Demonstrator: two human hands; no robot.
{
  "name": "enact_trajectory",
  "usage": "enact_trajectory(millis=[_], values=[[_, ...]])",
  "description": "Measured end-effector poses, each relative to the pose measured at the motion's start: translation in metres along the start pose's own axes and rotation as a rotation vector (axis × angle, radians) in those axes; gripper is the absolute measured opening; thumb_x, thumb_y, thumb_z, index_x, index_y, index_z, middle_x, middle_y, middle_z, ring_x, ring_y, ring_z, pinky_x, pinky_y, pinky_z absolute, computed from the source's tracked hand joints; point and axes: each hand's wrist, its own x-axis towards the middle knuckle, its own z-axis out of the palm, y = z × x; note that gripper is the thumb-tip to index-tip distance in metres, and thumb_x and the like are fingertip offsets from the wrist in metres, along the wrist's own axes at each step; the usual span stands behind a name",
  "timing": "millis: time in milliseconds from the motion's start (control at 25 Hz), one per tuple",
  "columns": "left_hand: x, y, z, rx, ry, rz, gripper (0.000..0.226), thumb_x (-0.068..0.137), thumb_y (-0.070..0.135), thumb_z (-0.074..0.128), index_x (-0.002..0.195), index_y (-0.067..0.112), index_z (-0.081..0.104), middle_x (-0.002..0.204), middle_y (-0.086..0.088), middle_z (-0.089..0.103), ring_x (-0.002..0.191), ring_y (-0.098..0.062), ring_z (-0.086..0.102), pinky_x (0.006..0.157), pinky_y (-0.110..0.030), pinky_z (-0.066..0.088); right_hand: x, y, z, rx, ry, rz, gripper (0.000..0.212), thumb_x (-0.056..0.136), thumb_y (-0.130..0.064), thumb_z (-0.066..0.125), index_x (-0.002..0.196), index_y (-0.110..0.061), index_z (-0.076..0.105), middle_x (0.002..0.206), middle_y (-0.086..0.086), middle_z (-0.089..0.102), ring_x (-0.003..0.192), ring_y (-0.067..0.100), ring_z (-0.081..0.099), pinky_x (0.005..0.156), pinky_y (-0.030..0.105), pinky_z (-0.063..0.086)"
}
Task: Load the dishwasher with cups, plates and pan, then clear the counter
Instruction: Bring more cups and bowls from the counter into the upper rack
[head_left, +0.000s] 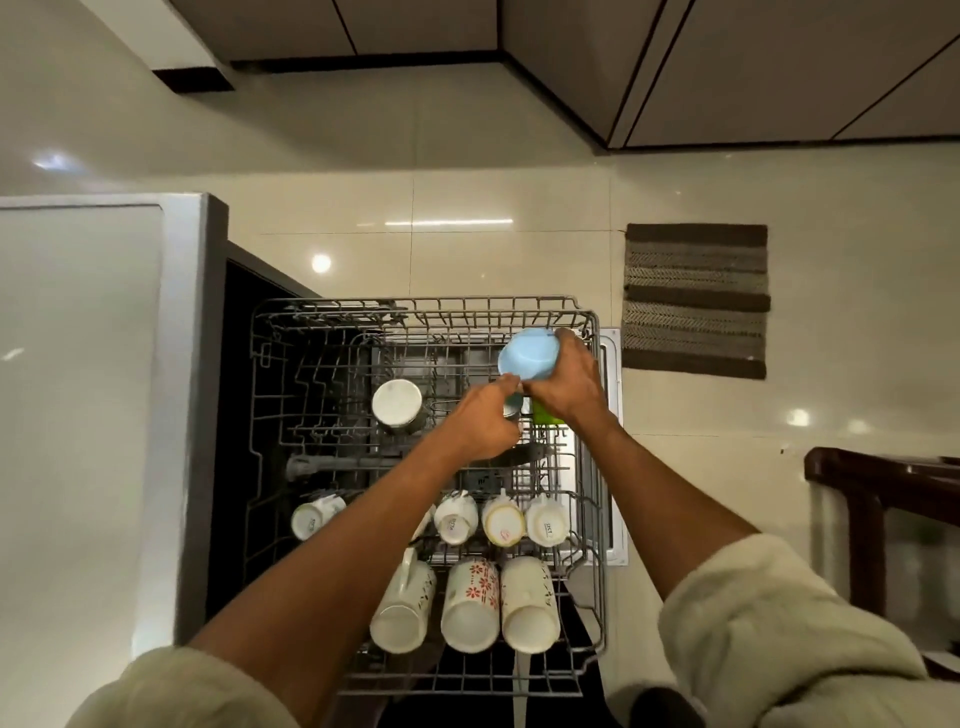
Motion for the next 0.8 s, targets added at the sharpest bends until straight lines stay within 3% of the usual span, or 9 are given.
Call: enact_trajectory(millis=[80,160,240,320,520,640,800], values=[[0.019,0.002,0.004,0.056,-0.042,-0.018,0.082,0.086,0.004,0.062,0.157,0.017,0.022,0.161,-0.007,0.028,0.133,-0.028,0.048,0.098,-0.030,0.050,0.018,0.009,0.009,-0.008,-0.015,0.035,0.091,0.072,-0.033,0.086,0.146,-0.010,0.039,0.143,0.014,0.047,0.131,0.032,0.046,0.107,0.045,0.045],[0.028,0.001,0.006,0.116,-0.067,-0.028,0.089,0.088,0.011,0.064,0.159,0.017,0.010,0.166,-0.003,0.009,0.151,-0.027,0.019,0.121,-0.040,0.026,0.018,0.010,0.013,-0.061,0.009,0.025,0.077,0.081,-0.022,0.078,0.147,-0.009,0.039,0.142,0.014,0.049,0.131,0.033,0.048,0.108,0.046,0.046],[0.043,0.002,0.010,0.166,-0.093,-0.048,0.093,0.088,0.014,0.064,0.159,0.015,0.004,0.167,-0.004,0.003,0.153,-0.025,0.008,0.124,-0.042,0.015,0.021,0.015,0.015,-0.131,0.029,-0.015,0.072,0.089,-0.009,0.068,0.152,-0.009,0.034,0.149,0.014,0.043,0.136,0.033,0.044,0.112,0.046,0.042],[0.052,0.003,0.015,0.212,-0.106,-0.053,0.094,0.088,0.016,0.064,0.159,0.015,0.003,0.167,-0.005,0.002,0.153,-0.023,0.005,0.125,-0.043,0.012,0.014,0.024,0.018,-0.258,0.018,-0.079,0.073,0.094,-0.005,0.061,0.157,-0.009,0.026,0.162,0.013,0.027,0.147,0.030,0.029,0.121,0.041,0.030],[0.064,0.001,0.021,0.215,-0.089,-0.042,0.095,0.087,0.027,0.065,0.159,0.013,0.005,0.167,-0.007,0.003,0.153,-0.023,0.005,0.124,-0.047,0.014,0.000,0.047,0.027,-0.509,-0.039,-0.186,0.087,0.096,-0.012,0.063,0.161,-0.013,0.005,0.168,0.009,-0.006,0.155,0.024,-0.004,0.122,0.034,0.004],[0.064,-0.001,0.023,0.208,-0.082,-0.028,0.100,0.086,0.038,0.068,0.159,0.012,0.004,0.166,-0.008,0.004,0.153,-0.023,0.006,0.124,-0.047,0.015,0.001,0.043,0.026,-0.540,-0.091,-0.193,0.087,0.099,-0.023,0.058,0.160,-0.009,-0.002,0.167,0.013,-0.012,0.155,0.025,-0.009,0.122,0.033,-0.002],[0.055,0.001,0.029,0.207,-0.020,-0.011,0.097,0.088,0.032,0.067,0.159,0.010,0.004,0.166,-0.009,0.003,0.153,-0.022,0.005,0.125,-0.043,0.013,-0.008,0.042,0.023,-0.541,-0.118,-0.193,0.091,0.098,-0.028,0.057,0.159,-0.004,-0.006,0.166,0.014,-0.014,0.155,0.025,-0.011,0.126,0.033,-0.004]])
